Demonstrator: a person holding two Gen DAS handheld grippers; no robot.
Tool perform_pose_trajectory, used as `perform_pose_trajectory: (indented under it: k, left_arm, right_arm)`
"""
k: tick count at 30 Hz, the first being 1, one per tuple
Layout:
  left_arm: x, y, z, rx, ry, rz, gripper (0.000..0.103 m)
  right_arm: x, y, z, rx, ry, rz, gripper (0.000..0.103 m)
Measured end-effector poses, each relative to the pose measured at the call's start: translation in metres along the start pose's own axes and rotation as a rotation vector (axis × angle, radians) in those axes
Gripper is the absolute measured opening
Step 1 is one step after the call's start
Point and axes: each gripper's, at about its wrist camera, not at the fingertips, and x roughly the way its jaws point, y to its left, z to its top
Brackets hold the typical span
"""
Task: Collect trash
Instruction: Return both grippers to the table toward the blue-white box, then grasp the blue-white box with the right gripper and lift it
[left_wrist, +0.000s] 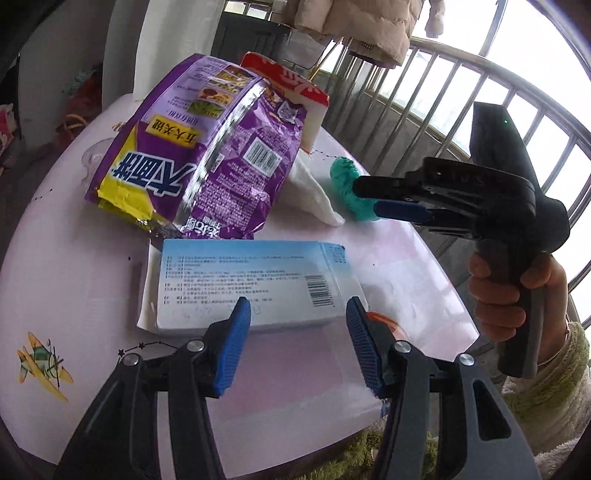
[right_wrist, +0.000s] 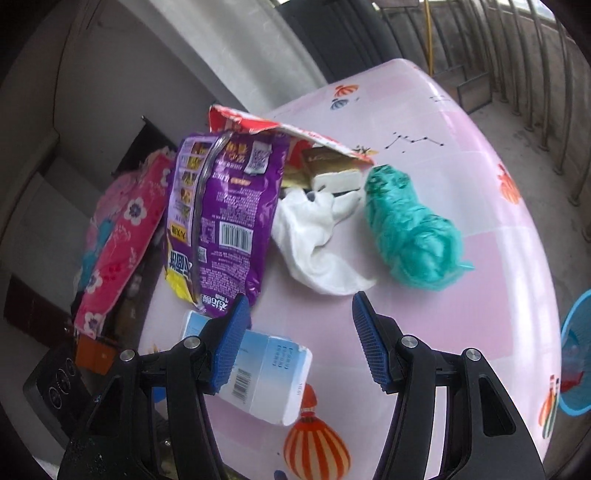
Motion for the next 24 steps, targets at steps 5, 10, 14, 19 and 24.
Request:
perform_pose_trajectory:
  k: [5,10,14,19,24]
  left_arm:
    - [0.001,0.012,-0.006,-0.026,-0.001,-0.03,0.052]
    - [-0.003,0.024,-0.008,-0.054,-0.014,-0.056,0.052]
    - [-0.006,0.031,-0.009,-0.079,-0.015,-0.06,0.048]
    - [-0.007,0.04,-0.014,-0.104,0.0,-0.047,0.042]
    - [-0.007,0.052,-0.022,-0.154,0.034,-0.024,0.035]
  right_arm:
    - [0.027,0.008,0.002,0.0,0.085,-0.006,0.056]
    - [0.038,0.018,-0.011,-0.011,0.145,0.005,0.056]
    - [0.042,0.029,-0.026,-0.03,0.177,0.018,0.056]
    - [0.043,0.038,-0.037,-0.033,0.208,0.047,0.056]
    - [0.051,0.05,-0.044,-0.034,0.234,0.083,0.056]
